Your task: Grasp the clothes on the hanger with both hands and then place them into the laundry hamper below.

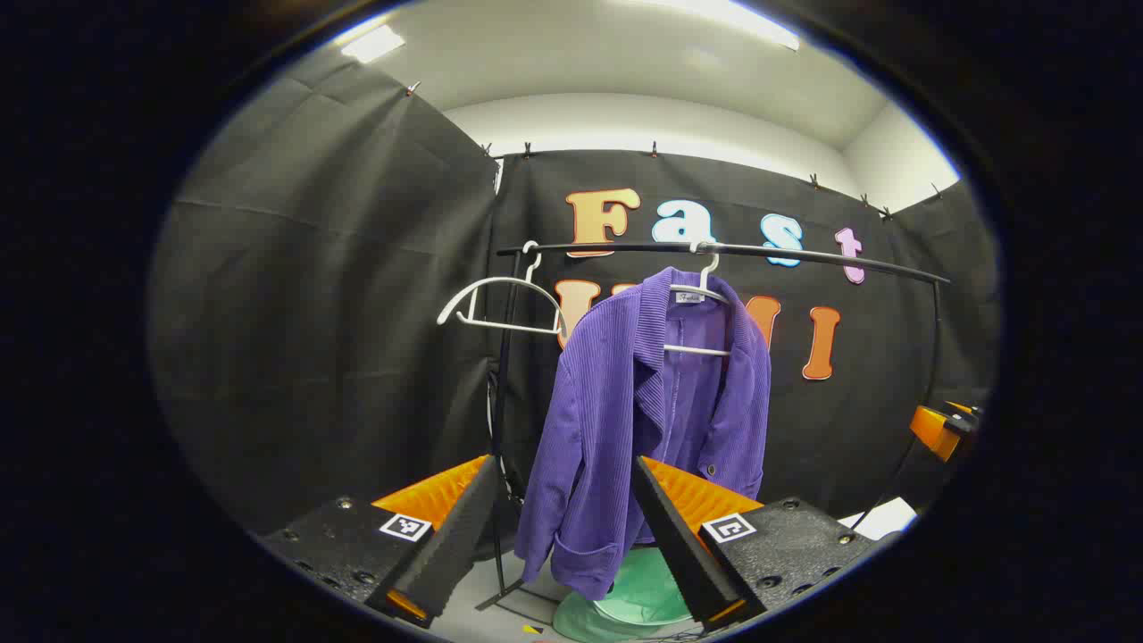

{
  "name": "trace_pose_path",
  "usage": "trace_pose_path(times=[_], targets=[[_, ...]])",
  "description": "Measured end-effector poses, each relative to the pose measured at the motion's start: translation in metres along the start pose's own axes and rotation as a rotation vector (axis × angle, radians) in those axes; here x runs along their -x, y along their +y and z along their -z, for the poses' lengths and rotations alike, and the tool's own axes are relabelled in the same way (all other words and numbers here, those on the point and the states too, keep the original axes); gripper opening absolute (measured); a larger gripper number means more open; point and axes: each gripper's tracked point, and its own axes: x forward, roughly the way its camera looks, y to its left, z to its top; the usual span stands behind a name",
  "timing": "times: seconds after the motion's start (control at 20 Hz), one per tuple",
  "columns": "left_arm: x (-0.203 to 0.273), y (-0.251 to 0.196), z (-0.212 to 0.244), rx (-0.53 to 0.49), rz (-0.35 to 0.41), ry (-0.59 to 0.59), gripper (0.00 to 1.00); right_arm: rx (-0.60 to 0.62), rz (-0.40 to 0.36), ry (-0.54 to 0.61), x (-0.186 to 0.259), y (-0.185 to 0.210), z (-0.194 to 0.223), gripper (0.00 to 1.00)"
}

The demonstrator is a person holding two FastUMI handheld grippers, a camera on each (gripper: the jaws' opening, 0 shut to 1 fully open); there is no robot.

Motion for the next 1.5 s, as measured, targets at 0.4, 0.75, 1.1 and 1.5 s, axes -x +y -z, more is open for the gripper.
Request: trace_pose_path(times=[0.4,0.75,1.1,1.5], targets=[[-0.033,-0.040,-0.004,-0.023,-0.021,-0.017,0.95,-0.001,-0.024,0.020,-0.050,-0.026,0.001,0.96],[-0.061,-0.078,-0.005,-0.046,-0.036,-0.034,0.95,0.000,-0.089,0.025,-0.079,-0.037,0.005,0.90],[-0.077,-0.088,0.010,-0.057,-0.072,-0.003,0.95,-0.005,-0.184,0.066,-0.100,-0.019,0.022,0.98],[-0.103,-0.084,0.024,-0.050,-0.049,0.037,0.95,-0.047,-0.311,0.089,-0.131,0.058,0.030,0.98]])
